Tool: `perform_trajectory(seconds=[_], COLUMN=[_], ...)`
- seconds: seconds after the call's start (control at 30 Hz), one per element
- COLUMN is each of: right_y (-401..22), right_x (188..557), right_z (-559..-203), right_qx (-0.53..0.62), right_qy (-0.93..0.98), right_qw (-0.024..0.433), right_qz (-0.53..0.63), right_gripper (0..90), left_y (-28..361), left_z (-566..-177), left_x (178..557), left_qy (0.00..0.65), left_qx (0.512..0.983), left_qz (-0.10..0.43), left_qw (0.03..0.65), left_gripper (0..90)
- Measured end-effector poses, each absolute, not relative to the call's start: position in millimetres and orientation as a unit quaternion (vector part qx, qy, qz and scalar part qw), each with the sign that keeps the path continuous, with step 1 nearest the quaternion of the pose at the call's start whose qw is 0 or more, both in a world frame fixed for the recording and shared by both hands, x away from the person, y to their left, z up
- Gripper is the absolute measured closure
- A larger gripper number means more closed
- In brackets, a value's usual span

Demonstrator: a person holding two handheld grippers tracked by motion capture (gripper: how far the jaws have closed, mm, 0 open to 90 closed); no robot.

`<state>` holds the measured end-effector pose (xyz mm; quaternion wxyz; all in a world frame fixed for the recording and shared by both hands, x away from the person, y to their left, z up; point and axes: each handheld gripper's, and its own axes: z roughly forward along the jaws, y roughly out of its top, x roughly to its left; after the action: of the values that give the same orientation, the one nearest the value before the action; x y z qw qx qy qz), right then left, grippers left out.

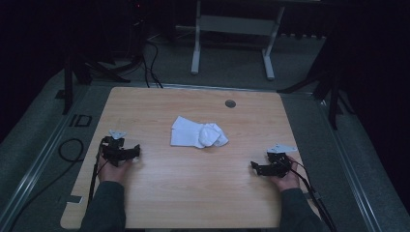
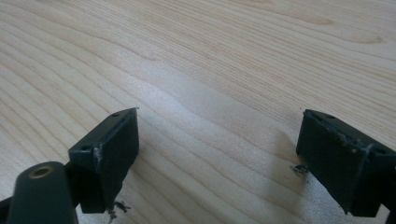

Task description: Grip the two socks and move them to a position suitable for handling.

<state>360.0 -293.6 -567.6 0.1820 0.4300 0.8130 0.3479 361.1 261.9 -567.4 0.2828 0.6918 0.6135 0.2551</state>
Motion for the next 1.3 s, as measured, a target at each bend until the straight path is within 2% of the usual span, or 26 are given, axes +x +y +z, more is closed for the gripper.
perform_trajectory(seconds=[0.57,0.67,0.7,0.73,0.77,0.83,0.87,0.9,1.3], right_y=[-294,-294,-294,-294,-294,-294,-294,-294,-294], right_x=[360,360,360,360,360,360,360,360,360], right_z=[-568,-568,-568,-568,-568,-568,-568,-568,-568], right_qx=[0.43,0.43,0.43,0.431,0.431,0.431,0.431,0.431,0.43], right_qy=[0.813,0.813,0.813,0.813,0.812,0.812,0.812,0.812,0.813], right_qw=[0.182,0.182,0.182,0.182,0.182,0.182,0.182,0.182,0.182], right_qz=[0.348,0.348,0.348,0.348,0.348,0.348,0.348,0.348,0.348], right_gripper=[12.9,12.9,12.9,12.9,12.9,12.9,12.9,12.9,12.9], left_y=[261,262,263,264,263,263,262,261,242], left_z=[-567,-566,-565,-560,-557,-557,-556,-556,-545], left_x=[360,360,359,359,358,358,357,356,354], left_qy=[0.612,0.613,0.615,0.62,0.62,0.617,0.612,0.609,0.549], left_qx=[0.691,0.691,0.691,0.695,0.699,0.703,0.708,0.71,0.759], left_qz=[0.257,0.257,0.255,0.244,0.238,0.235,0.232,0.231,0.199], left_qw=[0.285,0.286,0.282,0.271,0.266,0.265,0.264,0.266,0.289], left_gripper=[16.7,24.6,24.6,35.9,41.0,46.7,46.7,51.9,69.7])
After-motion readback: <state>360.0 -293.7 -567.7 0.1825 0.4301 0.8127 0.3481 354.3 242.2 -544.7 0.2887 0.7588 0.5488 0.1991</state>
